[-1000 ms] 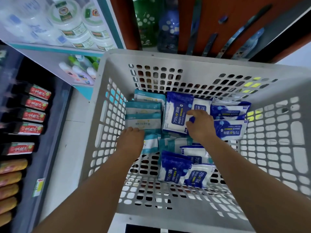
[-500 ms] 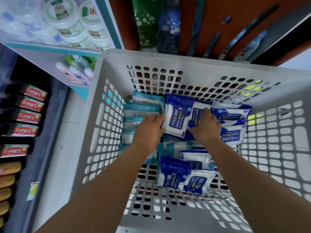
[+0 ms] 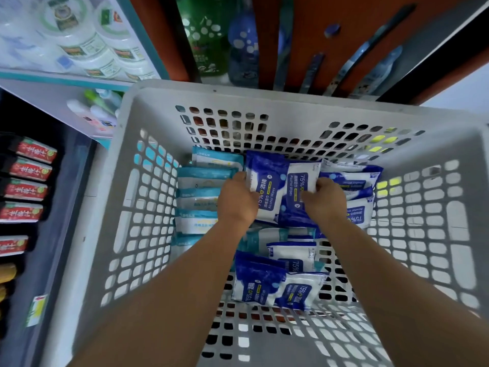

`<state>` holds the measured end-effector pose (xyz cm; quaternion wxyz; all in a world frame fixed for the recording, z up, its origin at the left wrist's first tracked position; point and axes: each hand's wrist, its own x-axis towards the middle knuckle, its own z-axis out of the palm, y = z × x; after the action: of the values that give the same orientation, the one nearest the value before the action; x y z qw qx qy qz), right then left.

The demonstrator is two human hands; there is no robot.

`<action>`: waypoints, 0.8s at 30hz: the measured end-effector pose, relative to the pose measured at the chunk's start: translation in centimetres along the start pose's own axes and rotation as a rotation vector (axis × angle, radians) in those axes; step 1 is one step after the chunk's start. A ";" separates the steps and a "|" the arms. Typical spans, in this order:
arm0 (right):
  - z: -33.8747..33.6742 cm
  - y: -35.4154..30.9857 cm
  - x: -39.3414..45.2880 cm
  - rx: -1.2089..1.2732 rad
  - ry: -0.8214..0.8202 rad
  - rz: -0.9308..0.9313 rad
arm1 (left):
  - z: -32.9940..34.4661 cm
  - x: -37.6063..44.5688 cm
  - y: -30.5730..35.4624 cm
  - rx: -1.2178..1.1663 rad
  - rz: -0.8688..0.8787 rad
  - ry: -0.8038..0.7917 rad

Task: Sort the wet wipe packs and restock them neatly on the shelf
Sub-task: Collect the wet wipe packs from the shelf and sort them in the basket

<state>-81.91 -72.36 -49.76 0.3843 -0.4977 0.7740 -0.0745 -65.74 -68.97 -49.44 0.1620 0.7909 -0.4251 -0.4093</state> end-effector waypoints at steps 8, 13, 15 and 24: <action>-2.2 -0.7 -2.1 0.373 0.075 -0.052 | -0.8 -0.3 0.9 -0.035 -0.043 0.097; -1.9 -1.1 -2.8 0.570 -0.081 0.015 | -0.1 -1.0 2.6 -0.257 -0.066 -0.026; -2.1 -1.0 -2.6 0.672 -0.116 0.102 | 0.2 -1.4 3.2 -0.261 -0.042 -0.100; -5.9 0.3 -2.6 0.571 -0.109 0.043 | 1.5 -3.9 5.8 -0.073 0.141 -0.322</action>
<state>-85.58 -71.63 -44.45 0.5514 -0.3564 0.7102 -0.2542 -71.25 -69.04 -44.89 0.1485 0.6770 -0.4848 -0.5335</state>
